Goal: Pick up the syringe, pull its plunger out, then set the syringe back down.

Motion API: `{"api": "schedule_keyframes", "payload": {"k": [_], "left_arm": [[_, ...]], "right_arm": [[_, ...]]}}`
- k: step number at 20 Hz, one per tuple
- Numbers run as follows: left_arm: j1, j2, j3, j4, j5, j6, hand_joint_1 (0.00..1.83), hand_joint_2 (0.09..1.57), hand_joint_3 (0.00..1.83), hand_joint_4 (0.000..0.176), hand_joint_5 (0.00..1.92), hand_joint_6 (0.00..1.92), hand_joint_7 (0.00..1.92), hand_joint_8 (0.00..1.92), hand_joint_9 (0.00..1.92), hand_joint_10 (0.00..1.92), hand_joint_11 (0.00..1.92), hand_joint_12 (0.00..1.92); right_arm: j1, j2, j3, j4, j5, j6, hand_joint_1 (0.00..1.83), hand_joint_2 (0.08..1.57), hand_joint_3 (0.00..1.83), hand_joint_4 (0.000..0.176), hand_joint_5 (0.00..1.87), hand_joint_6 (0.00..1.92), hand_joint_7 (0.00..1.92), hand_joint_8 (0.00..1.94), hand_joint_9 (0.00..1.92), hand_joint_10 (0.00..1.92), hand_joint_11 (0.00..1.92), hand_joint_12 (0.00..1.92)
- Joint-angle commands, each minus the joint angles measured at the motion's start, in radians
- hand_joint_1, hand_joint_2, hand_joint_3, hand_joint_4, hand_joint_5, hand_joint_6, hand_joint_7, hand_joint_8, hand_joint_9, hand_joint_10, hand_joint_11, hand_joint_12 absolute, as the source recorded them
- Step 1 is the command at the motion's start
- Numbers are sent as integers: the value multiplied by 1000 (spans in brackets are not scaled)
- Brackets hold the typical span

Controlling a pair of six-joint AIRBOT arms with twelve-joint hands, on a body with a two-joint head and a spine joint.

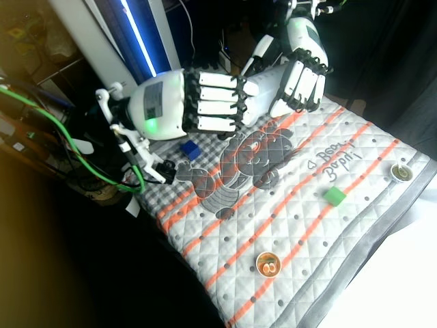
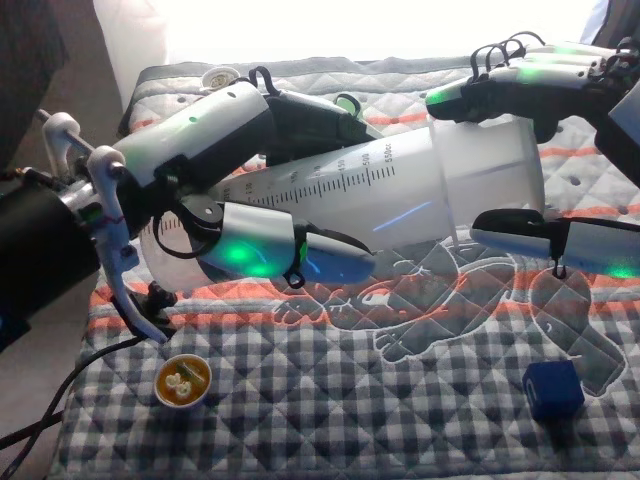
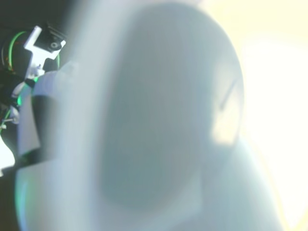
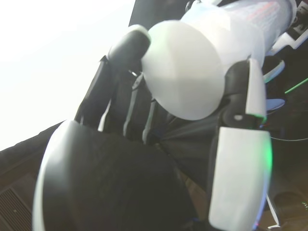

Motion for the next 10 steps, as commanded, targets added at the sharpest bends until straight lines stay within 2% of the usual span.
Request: {"api": "schedule_keyframes", "payload": {"k": [1, 2, 4, 6, 8, 9, 10], "left_arm": [[-9, 19, 4, -19, 182, -17, 1220, 1158, 3, 0, 963, 905, 850, 1382, 718, 1589, 554, 1921], [-5, 23, 2, -23, 187, -17, 1213, 1169, 4, 0, 933, 951, 836, 1406, 715, 1617, 603, 1921], [4, 32, -3, -32, 198, -17, 1208, 1167, 0, 0, 944, 964, 834, 1374, 696, 1578, 563, 1921], [15, 39, -6, -41, 208, -17, 1204, 1163, 0, 0, 945, 986, 843, 1340, 722, 1552, 548, 1921], [22, 44, -9, -48, 216, -17, 1195, 1169, 2, 0, 934, 1048, 825, 1314, 674, 1499, 559, 1921], [26, 47, -10, -52, 220, -17, 1193, 1170, 1, 5, 928, 1085, 825, 1282, 658, 1450, 539, 1921], [29, 50, -11, -55, 223, -17, 1192, 1172, 1, 5, 922, 1122, 819, 1258, 638, 1425, 514, 1921]], "right_arm": [[10, 2, 3, -4, 94, -5, 1357, 1169, 0, 0, 769, 1276, 883, 1147, 843, 1326, 736, 1552], [8, 6, 3, -4, 96, -5, 1355, 1173, 1, 0, 745, 1296, 876, 1141, 853, 1331, 759, 1526], [2, 14, 1, 0, 105, -5, 1377, 1111, 0, 0, 904, 1053, 1000, 1012, 934, 1149, 789, 1340], [-10, 24, -1, 11, 118, -5, 1378, 1107, 0, 0, 932, 1031, 996, 1023, 915, 1136, 767, 1302], [-19, 29, -3, 21, 128, -5, 1372, 1138, 1, 0, 859, 1007, 923, 1135, 893, 1289, 805, 1394], [-25, 32, -4, 28, 135, -5, 1371, 1142, 1, 0, 872, 943, 904, 1182, 884, 1325, 836, 1422], [-31, 37, -5, 33, 140, -5, 1380, 1121, 0, 0, 944, 805, 946, 1137, 938, 1306, 866, 1479]]}}
